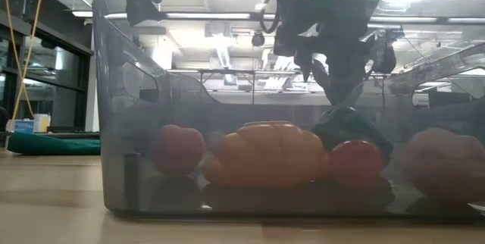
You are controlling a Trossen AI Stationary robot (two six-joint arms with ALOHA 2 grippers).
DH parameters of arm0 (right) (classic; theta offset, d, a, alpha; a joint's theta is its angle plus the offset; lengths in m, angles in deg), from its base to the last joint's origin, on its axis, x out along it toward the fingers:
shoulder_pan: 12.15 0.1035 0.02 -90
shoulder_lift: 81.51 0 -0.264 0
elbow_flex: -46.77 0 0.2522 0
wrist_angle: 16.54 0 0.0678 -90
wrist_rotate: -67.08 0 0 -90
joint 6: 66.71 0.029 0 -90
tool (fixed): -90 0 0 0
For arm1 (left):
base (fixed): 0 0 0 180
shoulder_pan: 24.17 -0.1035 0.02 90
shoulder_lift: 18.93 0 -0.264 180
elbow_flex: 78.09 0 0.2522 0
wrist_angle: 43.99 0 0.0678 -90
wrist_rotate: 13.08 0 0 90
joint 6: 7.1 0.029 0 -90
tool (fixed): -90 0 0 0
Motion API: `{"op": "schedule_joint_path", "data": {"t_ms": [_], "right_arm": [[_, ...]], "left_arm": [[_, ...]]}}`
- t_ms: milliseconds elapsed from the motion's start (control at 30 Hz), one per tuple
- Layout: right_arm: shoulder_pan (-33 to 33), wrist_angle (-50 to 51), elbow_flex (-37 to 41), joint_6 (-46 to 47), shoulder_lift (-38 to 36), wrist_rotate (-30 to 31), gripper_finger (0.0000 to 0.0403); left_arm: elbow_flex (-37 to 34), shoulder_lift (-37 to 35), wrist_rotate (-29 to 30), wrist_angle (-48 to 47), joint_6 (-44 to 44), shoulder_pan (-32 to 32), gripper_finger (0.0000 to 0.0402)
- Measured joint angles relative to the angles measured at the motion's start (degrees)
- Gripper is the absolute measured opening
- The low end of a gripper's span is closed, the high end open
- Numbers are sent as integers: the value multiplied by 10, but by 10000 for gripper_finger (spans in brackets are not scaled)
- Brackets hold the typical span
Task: Pick and placing Produce into tupperware
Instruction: Put the red tomato into the black bin
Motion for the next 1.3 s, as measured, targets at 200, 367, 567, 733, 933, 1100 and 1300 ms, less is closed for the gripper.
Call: {"op": "schedule_joint_path", "data": {"t_ms": [200,367,567,733,933,1100,1300], "right_arm": [[6,24,0,12,0,3,204],[5,41,0,8,8,23,204],[7,37,0,33,43,31,204],[8,40,0,42,56,31,204],[5,38,0,40,63,14,204],[5,36,0,39,63,14,204],[5,17,0,37,63,12,204]], "left_arm": [[0,0,0,0,1,0,182],[0,0,0,0,5,0,182],[0,0,0,0,16,0,182],[0,0,0,0,16,0,182],[0,0,0,0,16,0,182],[0,0,1,0,18,0,182],[0,0,1,-1,27,0,182]]}}
